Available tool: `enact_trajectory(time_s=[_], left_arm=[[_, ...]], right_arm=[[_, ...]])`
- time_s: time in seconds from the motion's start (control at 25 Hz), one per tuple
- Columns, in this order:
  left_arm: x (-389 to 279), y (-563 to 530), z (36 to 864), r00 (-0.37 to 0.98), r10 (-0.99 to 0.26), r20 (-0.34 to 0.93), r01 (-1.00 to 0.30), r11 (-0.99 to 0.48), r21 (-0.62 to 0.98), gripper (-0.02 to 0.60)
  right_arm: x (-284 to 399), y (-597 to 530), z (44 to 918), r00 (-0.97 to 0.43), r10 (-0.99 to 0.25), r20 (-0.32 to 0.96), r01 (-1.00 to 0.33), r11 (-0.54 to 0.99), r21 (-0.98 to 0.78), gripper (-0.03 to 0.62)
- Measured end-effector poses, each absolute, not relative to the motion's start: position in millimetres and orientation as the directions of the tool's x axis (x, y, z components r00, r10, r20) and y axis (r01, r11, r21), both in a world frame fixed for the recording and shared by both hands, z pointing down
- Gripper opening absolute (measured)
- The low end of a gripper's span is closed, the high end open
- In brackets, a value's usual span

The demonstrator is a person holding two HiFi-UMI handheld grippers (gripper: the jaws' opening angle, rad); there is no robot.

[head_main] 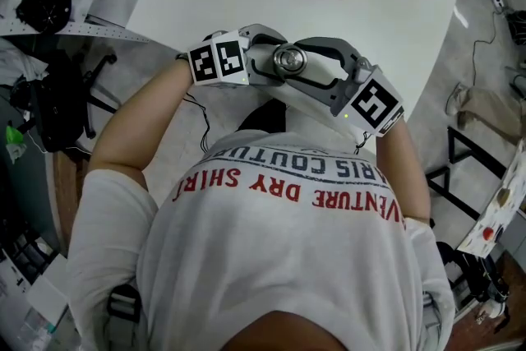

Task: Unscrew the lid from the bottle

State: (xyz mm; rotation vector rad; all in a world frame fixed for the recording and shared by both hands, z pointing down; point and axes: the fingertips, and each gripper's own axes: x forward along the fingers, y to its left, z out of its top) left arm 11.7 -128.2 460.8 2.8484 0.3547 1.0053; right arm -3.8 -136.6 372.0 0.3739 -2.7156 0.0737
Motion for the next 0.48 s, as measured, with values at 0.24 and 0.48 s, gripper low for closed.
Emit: enact_trajectory(time_s=[0.24,0.48], left_arm=[[2,-130,456,0.795,0.171,0.582,0.081,-0.981,0.178,0.345],[-16,-139,428,0.867,-0.012,0.498,-0.125,-0.973,0.194,0.344]], right_arm=[[1,-141,350,-0.898,-0.330,0.290,-0.363,0.929,-0.066,0.238],[23,-149,319,-0.843,-0.503,0.190,-0.529,0.840,-0.120,0.238]])
